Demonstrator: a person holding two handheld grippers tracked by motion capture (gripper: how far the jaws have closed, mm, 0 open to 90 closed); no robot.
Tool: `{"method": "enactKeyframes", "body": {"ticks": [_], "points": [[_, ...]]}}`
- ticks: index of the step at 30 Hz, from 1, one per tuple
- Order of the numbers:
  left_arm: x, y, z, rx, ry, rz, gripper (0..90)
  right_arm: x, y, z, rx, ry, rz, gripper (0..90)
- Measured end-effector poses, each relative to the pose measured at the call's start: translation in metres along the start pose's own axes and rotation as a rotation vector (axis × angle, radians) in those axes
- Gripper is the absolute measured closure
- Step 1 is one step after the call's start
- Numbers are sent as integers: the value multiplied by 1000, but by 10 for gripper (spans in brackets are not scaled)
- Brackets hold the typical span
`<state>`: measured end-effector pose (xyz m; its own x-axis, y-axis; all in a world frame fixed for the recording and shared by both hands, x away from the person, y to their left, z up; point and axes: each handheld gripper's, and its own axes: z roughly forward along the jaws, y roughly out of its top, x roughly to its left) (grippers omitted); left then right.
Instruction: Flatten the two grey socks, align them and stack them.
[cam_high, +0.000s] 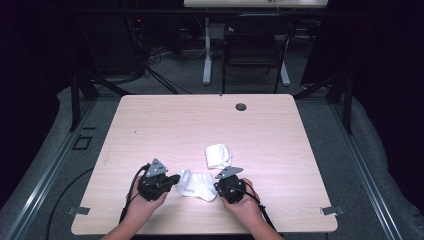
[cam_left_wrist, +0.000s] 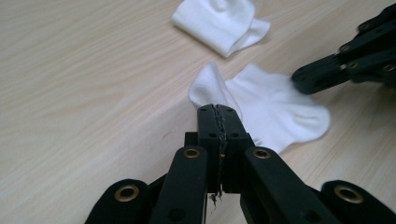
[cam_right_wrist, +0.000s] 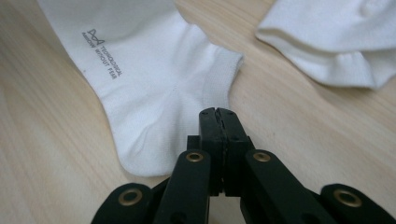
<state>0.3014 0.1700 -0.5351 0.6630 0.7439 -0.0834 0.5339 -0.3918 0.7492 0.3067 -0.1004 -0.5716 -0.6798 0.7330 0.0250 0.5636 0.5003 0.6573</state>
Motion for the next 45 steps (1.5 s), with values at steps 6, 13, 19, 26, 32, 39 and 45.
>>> {"method": "enactKeyframes", "body": {"ticks": [6,13,19,26,32,39,45], "points": [[0,-16,-1,69,4,-14,900,-2,-10,-11,16,2,-9,900],[2,-25,-3,88,3,-31,847,-2,-16,-15,34,-17,-54,900],[14,-19,-8,14,13,-56,808,-7,-12,-25,-69,0,22,900],[19,-16,7,3,8,-45,779,-1,-6,-9,-99,47,7,884],[26,-19,11,-1,27,-52,742,2,-6,-1,-33,38,-30,900],[28,-19,12,-4,21,-59,724,-3,-10,-7,-17,36,-18,900],[28,-17,11,-15,12,-47,689,-19,-7,-25,-94,17,45,822]]}}
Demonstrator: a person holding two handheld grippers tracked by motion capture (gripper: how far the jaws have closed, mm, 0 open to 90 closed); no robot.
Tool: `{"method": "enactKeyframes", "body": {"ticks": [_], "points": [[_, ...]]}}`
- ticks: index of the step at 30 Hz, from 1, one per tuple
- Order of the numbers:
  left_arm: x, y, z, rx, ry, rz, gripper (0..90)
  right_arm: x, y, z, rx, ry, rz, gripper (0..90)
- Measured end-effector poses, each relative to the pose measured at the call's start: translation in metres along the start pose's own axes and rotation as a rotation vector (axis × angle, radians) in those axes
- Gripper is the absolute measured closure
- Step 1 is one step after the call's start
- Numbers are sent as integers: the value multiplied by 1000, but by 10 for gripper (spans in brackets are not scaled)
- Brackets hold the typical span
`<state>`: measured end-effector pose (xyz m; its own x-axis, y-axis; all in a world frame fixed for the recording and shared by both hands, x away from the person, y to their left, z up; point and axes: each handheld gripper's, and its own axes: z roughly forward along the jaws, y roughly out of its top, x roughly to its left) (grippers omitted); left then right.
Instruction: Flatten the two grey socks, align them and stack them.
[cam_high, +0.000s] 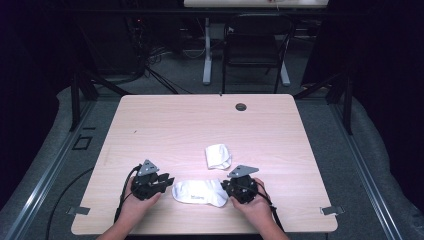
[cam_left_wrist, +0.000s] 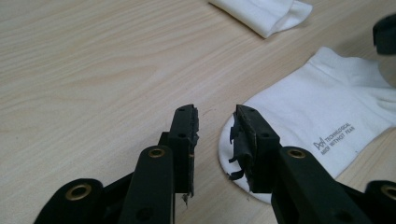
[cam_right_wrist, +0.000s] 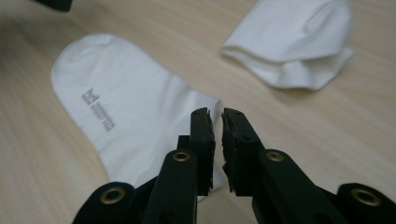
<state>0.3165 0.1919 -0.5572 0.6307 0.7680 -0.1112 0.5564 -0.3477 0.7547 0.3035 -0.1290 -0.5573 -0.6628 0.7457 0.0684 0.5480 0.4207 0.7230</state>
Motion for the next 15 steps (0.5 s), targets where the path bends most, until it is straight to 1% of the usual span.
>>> {"method": "enactKeyframes", "body": {"ticks": [2,4,5,6,7,8,9,12,15], "points": [[1,0,-1,0,-1,-4,682,-9,6,-4,-29,-32,36,820],[1,0,-1,-2,0,-10,673,-18,12,-3,-37,-42,86,809],[2,0,-1,-7,2,-8,668,-20,14,-2,-45,-54,96,800],[1,0,-1,-11,2,-8,661,-23,18,-1,-42,-70,92,781],[1,0,-2,-12,2,-6,658,-26,22,2,-45,-80,100,751],[1,0,-1,-8,3,-3,654,-29,27,4,-49,-83,110,723],[0,0,-1,-9,6,-3,652,-33,32,7,-44,-88,108,714],[-1,-1,1,-1,6,6,646,-45,44,16,-57,-116,150,696],[-3,0,2,-4,-3,8,646,-54,54,29,-33,-132,180,671]]}}
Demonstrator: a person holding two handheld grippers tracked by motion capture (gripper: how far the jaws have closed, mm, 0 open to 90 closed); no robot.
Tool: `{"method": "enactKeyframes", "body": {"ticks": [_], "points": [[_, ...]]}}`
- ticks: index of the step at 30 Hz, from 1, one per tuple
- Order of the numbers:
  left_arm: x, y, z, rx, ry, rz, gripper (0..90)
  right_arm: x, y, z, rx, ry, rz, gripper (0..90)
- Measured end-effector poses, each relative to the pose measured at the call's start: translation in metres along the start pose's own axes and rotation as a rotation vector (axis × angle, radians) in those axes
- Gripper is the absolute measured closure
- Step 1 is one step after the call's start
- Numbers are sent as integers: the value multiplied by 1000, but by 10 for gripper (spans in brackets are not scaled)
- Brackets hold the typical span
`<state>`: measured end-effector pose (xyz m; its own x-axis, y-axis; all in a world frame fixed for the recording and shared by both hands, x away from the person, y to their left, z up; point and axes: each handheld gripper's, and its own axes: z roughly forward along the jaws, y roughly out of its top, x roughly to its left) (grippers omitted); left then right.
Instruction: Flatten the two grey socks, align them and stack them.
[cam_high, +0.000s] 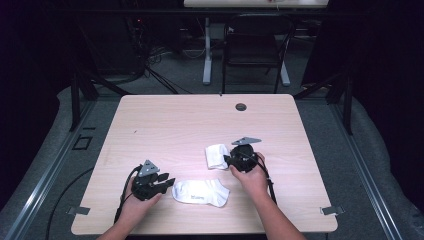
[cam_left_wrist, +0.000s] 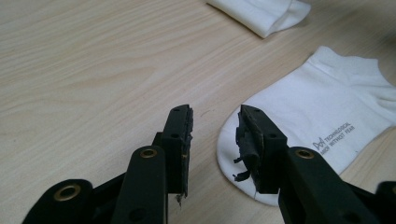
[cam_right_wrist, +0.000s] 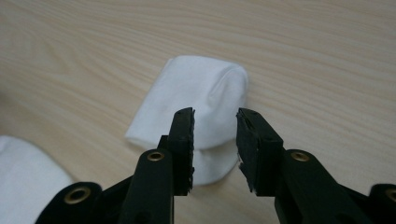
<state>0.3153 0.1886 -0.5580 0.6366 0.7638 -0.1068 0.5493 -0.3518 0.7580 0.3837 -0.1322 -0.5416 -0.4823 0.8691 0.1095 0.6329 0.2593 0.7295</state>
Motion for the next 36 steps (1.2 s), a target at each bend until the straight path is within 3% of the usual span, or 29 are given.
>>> {"method": "enactKeyframes", "body": {"ticks": [4,9,14,21,28,30,36], "points": [[0,0,0,7,1,2,646,-6,9,17,21,-47,12,649],[2,-1,-2,-2,0,-5,646,-6,11,30,38,-59,16,661],[4,-1,-3,-8,2,-15,646,0,11,36,49,-67,-1,840],[5,-1,-3,-7,4,-21,646,9,12,23,55,-58,-52,872],[7,0,-5,-16,2,-32,646,20,16,7,24,-57,-46,869],[9,0,-6,-19,4,-39,646,27,19,4,20,-45,-42,869],[11,0,-7,-29,1,-57,646,50,31,3,30,-43,-98,865]]}}
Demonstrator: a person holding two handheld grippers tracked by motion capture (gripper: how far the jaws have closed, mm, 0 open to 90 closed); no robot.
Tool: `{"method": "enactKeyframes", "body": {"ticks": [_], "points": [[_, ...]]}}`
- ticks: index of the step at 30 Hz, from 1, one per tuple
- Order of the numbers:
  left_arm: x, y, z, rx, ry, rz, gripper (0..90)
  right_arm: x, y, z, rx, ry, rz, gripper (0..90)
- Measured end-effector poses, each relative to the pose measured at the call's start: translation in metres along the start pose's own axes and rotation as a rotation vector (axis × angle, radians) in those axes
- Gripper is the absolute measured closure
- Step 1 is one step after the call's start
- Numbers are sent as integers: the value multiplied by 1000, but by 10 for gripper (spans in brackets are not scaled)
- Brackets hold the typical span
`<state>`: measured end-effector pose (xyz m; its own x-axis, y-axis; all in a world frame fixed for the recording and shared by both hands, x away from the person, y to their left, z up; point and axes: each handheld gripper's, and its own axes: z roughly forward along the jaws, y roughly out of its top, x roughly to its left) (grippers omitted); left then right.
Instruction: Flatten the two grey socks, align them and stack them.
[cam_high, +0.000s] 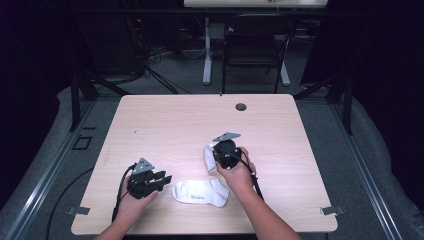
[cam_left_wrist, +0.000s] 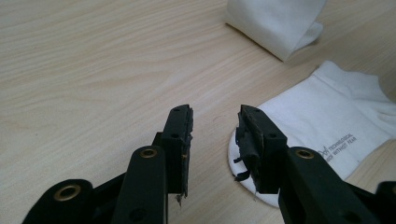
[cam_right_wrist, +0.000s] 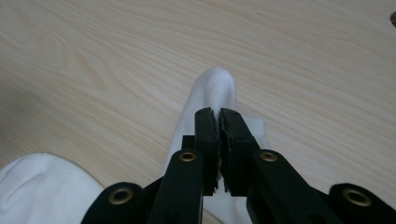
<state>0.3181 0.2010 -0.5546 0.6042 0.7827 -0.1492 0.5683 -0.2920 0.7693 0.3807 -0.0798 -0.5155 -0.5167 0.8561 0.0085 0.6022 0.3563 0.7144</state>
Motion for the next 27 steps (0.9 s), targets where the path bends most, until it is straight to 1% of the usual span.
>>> {"method": "enactKeyframes", "body": {"ticks": [3,7,8,9,10,12,13,14,15,16,17,18,20,21,22,23,24,25,26,27], "points": [[1,0,0,3,1,3,646,14,6,5,-1,12,-22,862],[1,0,0,6,5,6,646,26,9,12,4,41,-37,853],[1,-1,0,4,8,1,645,29,9,15,6,52,-40,841],[0,-1,0,7,13,1,644,34,7,21,7,86,-44,813],[0,-1,0,7,16,-3,644,34,7,21,7,86,-44,813],[1,-1,1,14,7,5,642,37,5,29,12,115,-48,773],[0,-1,2,15,9,-2,641,38,4,32,8,132,-44,758],[0,-1,2,18,9,4,641,39,4,33,4,147,-30,732],[0,-2,2,14,9,3,641,39,3,34,-5,160,-19,708],[0,-1,2,16,9,13,640,39,2,34,-20,164,-9,695],[0,-1,2,15,10,13,640,37,2,32,-30,169,-9,677],[0,-1,3,15,10,13,639,35,3,30,-29,175,-7,662],[0,-1,5,23,14,14,639,29,4,25,-54,188,19,641],[-1,-2,5,24,14,9,639,26,5,23,-57,197,29,633],[-1,-1,6,27,13,9,639,23,5,21,-66,194,41,630],[-1,-1,6,27,15,15,639,20,5,20,-68,189,37,630],[-1,-1,7,26,17,17,639,17,5,20,-69,173,34,631],[0,-1,7,30,18,17,638,14,4,19,-56,159,27,638],[0,-1,8,27,12,3,639,10,3,20,-57,137,9,643],[1,0,8,26,9,1,639,5,-1,21,-52,112,0,650]]}}
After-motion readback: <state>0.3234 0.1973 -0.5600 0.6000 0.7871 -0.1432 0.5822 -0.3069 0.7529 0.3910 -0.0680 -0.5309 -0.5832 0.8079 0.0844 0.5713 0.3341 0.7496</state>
